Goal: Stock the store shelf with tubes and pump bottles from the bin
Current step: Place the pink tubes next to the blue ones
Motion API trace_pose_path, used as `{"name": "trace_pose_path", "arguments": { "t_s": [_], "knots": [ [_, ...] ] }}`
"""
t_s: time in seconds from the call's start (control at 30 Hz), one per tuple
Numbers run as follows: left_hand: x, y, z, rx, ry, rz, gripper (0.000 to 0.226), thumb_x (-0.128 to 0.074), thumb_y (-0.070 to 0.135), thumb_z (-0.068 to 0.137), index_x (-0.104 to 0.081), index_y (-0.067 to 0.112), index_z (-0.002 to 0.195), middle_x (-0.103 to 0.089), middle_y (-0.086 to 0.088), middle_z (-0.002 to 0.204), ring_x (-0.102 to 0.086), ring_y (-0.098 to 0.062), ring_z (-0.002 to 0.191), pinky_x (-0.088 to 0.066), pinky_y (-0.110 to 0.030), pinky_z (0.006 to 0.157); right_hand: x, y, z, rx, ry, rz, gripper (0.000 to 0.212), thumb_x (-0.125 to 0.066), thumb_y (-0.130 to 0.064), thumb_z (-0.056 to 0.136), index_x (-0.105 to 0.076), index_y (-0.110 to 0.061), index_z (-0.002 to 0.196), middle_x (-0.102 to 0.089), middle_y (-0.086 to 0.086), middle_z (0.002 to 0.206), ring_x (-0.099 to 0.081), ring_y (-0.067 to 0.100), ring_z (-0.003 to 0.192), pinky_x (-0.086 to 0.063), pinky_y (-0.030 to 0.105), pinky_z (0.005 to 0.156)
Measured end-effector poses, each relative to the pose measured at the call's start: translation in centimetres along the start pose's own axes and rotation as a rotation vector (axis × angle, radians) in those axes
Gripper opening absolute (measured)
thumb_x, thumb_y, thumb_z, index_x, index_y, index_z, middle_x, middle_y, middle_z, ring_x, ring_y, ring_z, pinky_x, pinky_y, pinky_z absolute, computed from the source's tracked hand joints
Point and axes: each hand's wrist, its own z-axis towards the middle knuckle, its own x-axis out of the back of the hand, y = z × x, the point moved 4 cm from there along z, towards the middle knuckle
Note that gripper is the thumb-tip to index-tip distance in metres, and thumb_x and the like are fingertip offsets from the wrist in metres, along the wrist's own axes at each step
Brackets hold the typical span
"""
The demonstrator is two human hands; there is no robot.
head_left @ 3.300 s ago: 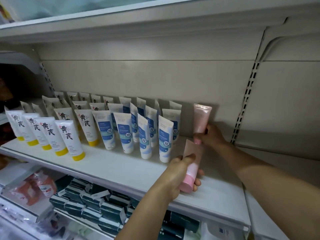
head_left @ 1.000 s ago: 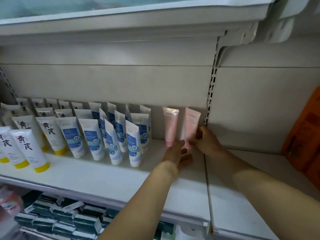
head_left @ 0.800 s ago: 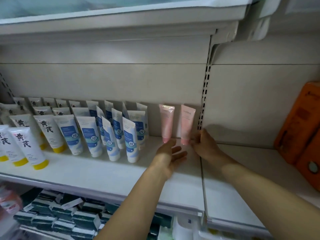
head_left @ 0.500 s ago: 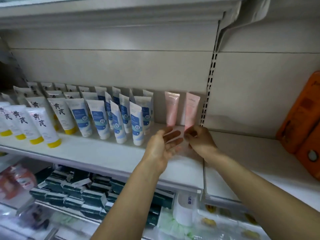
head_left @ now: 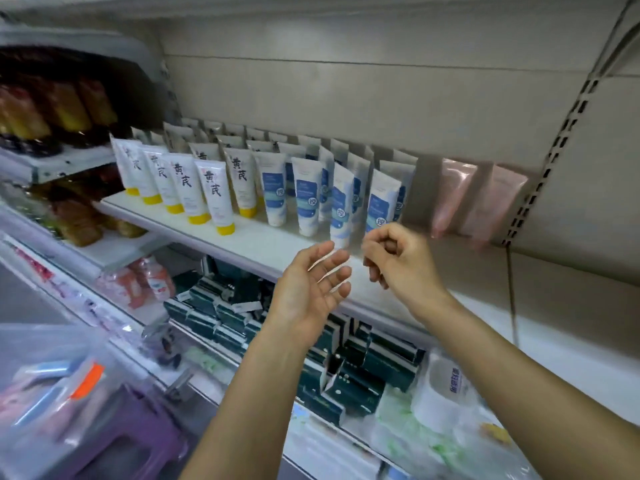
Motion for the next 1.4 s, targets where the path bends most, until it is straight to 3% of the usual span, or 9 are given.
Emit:
{"name": "trace_pose_path", "arguments": {
  "t_s": [0.2, 0.33, 0.5, 0.6, 0.7, 0.9, 1.2, 1.3, 1.4],
  "knots": [
    [10.4, 5.3, -2.3, -0.049, 0.166, -0.071, 0.023, -0.048, 0.026, 0.098, -0.063, 0.012, 0.109, -0.071, -0.005, 0.087, -0.061, -0.017, 0.069, -0.051, -0.029, 0.065, -12.4, -0.5, -0.4, -0.025, -0.226, 0.038, 0.008, -0.059, -0.003, 0.091, -0.061, -0.007, 0.085, -0.060, 0.010, 0.065, -0.051, 0.011, 0.046, -0.040, 0.017, 0.043],
    [18.6, 9.4, -3.8, -0.104, 0.311, -0.059, 0.020, -0.049, 0.024, 0.098, -0.062, 0.012, 0.107, -0.072, -0.005, 0.085, -0.062, -0.016, 0.063, -0.052, -0.027, 0.055, -21.1, -0.7, -1.5, -0.047, -0.333, 0.056, 0.010, -0.058, -0.002, 0.091, -0.061, -0.006, 0.082, -0.060, 0.013, 0.064, -0.050, 0.014, 0.045, -0.039, 0.018, 0.041],
    [29.6, 14.4, -6.4, -0.146, 0.503, -0.060, 0.015, -0.050, 0.019, 0.094, -0.064, 0.013, 0.093, -0.070, -0.002, 0.074, -0.060, -0.013, 0.055, -0.048, -0.026, 0.054, -33.0, -0.7, -3.2, -0.073, -0.459, 0.087, 0.008, -0.056, 0.003, 0.090, -0.060, 0.002, 0.083, -0.057, 0.017, 0.063, -0.047, 0.014, 0.043, -0.038, 0.017, 0.041],
    [35.4, 16.3, -8.2, -0.132, 0.587, -0.082, 0.016, -0.052, 0.016, 0.091, -0.065, 0.012, 0.082, -0.067, -0.005, 0.076, -0.056, -0.016, 0.059, -0.045, -0.026, 0.054, -39.6, 0.1, -4.5, -0.100, -0.504, 0.108, 0.009, -0.056, 0.006, 0.089, -0.060, 0.002, 0.082, -0.055, 0.015, 0.061, -0.046, 0.012, 0.041, -0.037, 0.017, 0.040],
    [41.3, 17.7, -9.8, -0.122, 0.669, -0.088, 0.015, -0.050, 0.016, 0.094, -0.064, 0.011, 0.092, -0.069, -0.004, 0.075, -0.059, -0.016, 0.061, -0.046, -0.026, 0.055, -45.2, 1.2, -6.1, -0.162, -0.558, 0.117, 0.013, -0.057, 0.006, 0.088, -0.060, -0.003, 0.079, -0.056, 0.009, 0.057, -0.046, 0.012, 0.040, -0.036, 0.018, 0.039],
    [50.0, 20.3, -11.7, -0.105, 0.793, -0.119, 0.015, -0.051, 0.019, 0.093, -0.064, 0.013, 0.097, -0.070, -0.006, 0.091, -0.061, -0.021, 0.075, -0.047, -0.028, 0.065, -52.8, 3.3, -7.5, -0.235, -0.638, 0.086, 0.020, -0.055, 0.007, 0.088, -0.059, -0.008, 0.076, -0.057, 0.013, 0.060, -0.047, 0.016, 0.043, -0.034, 0.017, 0.038],
    [60.2, 23.0, -9.5, -0.113, 0.928, -0.228, 0.019, -0.051, 0.019, 0.094, -0.064, 0.011, 0.106, -0.071, -0.005, 0.086, -0.062, -0.018, 0.069, -0.050, -0.029, 0.066, -63.2, 6.7, -4.9, -0.295, -0.801, 0.003, 0.010, -0.057, 0.005, 0.090, -0.060, -0.002, 0.083, -0.059, 0.003, 0.054, -0.049, 0.009, 0.040, -0.035, 0.015, 0.038],
    [63.4, 24.2, -7.9, -0.120, 0.978, -0.273, 0.017, -0.051, 0.019, 0.094, -0.064, 0.011, 0.102, -0.071, -0.003, 0.081, -0.062, -0.016, 0.063, -0.050, -0.028, 0.059, -67.6, 8.3, -3.3, -0.352, -0.871, 0.001, 0.012, -0.056, 0.004, 0.091, -0.059, -0.003, 0.082, -0.057, 0.010, 0.059, -0.047, 0.008, 0.037, -0.036, 0.016, 0.036],
    [66.6, 25.7, -5.9, -0.109, 1.058, -0.311, 0.015, -0.051, 0.018, 0.094, -0.064, 0.011, 0.095, -0.070, -0.003, 0.081, -0.061, -0.017, 0.065, -0.050, -0.028, 0.063, -72.5, 10.3, -1.2, -0.387, -0.943, -0.047, 0.012, -0.058, -0.003, 0.092, -0.060, -0.008, 0.081, -0.060, 0.012, 0.064, -0.049, 0.013, 0.044, -0.036, 0.019, 0.039]
  ]
}}
